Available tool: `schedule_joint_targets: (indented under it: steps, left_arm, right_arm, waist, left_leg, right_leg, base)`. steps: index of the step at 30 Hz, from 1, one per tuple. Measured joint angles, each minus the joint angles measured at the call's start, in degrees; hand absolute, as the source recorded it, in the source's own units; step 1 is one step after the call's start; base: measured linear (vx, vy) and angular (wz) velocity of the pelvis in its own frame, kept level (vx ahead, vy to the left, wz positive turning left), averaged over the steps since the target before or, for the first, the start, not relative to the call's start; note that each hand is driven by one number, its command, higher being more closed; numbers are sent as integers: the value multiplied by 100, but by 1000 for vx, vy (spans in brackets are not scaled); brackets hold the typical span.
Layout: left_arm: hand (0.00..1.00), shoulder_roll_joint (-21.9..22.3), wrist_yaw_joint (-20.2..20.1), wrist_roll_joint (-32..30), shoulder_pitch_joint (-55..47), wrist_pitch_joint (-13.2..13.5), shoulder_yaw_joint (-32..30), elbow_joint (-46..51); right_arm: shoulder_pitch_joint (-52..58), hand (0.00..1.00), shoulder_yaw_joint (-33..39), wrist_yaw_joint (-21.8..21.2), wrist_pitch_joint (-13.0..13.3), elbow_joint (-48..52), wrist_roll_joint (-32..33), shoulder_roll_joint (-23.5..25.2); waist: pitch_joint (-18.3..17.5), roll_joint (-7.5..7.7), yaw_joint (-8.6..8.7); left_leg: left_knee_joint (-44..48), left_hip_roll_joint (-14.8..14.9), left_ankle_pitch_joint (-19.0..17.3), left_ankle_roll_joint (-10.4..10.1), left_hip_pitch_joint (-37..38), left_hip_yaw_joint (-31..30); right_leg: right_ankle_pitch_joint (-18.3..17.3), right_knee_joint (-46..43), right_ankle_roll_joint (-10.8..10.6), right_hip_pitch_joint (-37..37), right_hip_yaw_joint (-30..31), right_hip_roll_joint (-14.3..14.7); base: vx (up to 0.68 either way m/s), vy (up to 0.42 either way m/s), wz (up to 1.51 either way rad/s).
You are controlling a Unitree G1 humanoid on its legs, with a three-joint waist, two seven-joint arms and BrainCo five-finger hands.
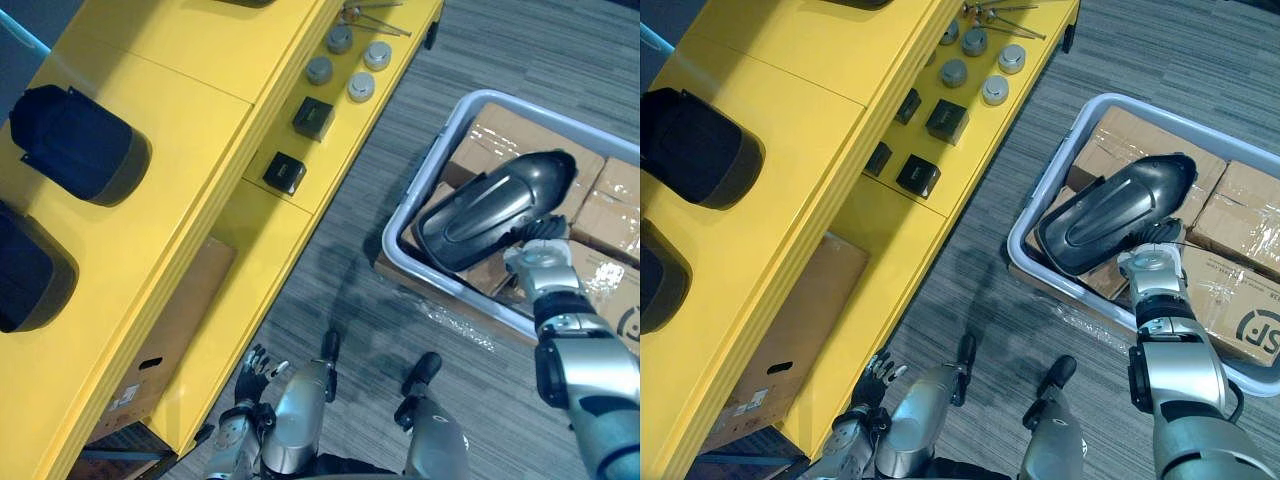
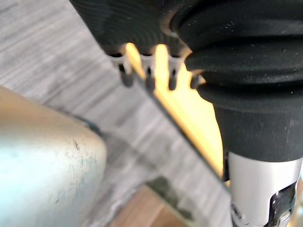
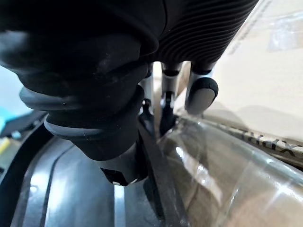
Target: Walk over and take plastic housings, then place them on the shelf
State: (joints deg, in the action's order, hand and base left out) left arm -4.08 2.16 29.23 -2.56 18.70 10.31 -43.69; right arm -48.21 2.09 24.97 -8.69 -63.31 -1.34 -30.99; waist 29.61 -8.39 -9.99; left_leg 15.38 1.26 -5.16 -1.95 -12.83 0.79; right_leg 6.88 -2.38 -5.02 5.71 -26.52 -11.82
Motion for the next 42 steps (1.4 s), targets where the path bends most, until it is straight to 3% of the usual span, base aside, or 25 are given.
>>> schedule_joint_targets:
  steps: [5, 10, 15, 19, 22, 29, 35, 39, 42]
  left_arm:
    - [0, -31, 212, -61, -213, 76, -5, 509]
    - [0, -195, 686, -605, 98, 139, 11, 1482]
    - [0, -536, 1111, -1215, 842, 121, -11, 2261]
    - [0, -711, 1194, -1457, 1248, 69, -5, 2737]
    - [0, -865, 1036, -1447, 1666, -16, 4, 2800]
    - [0, -1161, 344, -1328, 2708, -83, 252, 2798]
    - [0, -1153, -108, -1308, 3037, -497, 652, 2711]
    - [0, -1132, -321, -936, 3175, -1025, 921, 2667]
    - [0, -1128, -342, -655, 3204, -1394, 1080, 2667]
  right_arm:
    - [361, 100, -12, 305, 170, 661, -256, 49]
    - [751, 100, -9, 715, 427, 1398, -444, 108]
    - [823, 100, -111, 1016, 778, 2128, -915, 197]
    - [965, 100, -130, 1139, 890, 2500, -1301, 346]
    - [980, 100, -235, 1142, 910, 2560, -1533, 368]
    - [939, 100, -568, 1078, 1462, 3111, -1794, 359]
    - [957, 100, -1006, 823, 1976, 3382, -2143, 357]
    - [966, 100, -1253, 610, 2243, 3614, -2261, 360]
    - [986, 100, -1470, 474, 2275, 3616, -2426, 368]
  waist:
    - [-57, 145, 166]
    - [-187, 460, 473]
    - [-219, 525, 625]
    - [-347, 669, 789]
    - [-485, 788, 836]
    - [-766, 831, 1098]
    - [-1069, 842, 1296]
    - [-1147, 861, 1368]
    - [-1210, 855, 1373]
  left_leg:
    - [-98, 15, 6, 1, 93, 170]
    - [-103, 43, 2, 1, 139, 333]
    - [-93, 127, -34, -8, 284, 612]
    - [-88, 199, -52, -29, 298, 686]
    - [-89, 267, -97, -92, 382, 791]
    - [-102, 324, -146, -112, 490, 944]
    - [-72, 339, -275, -95, 619, 1177]
    - [-25, 349, -312, -95, 688, 1257]
    - [2, 386, -314, -103, 691, 1250]
  right_leg:
    - [69, 102, -28, 10, 157, 30]
    - [205, 265, -20, 5, 347, 98]
    - [274, 347, 16, -7, 612, 141]
    - [277, 494, 28, -37, 645, 226]
    - [361, 600, 60, -98, 730, 301]
    - [430, 614, 77, -94, 937, 390]
    - [518, 692, 65, -104, 1194, 407]
    - [482, 719, 100, -130, 1267, 407]
    - [432, 752, 140, -143, 1256, 412]
  base:
    - [-11, 17, -17]
    - [-7, 27, -17]
    - [-58, 30, -29]
    - [-49, -10, -15]
    - [10, -9, -19]
    - [17, 14, -15]
    - [-27, 43, -24]
    - [-67, 22, -11]
    - [-65, 4, -1]
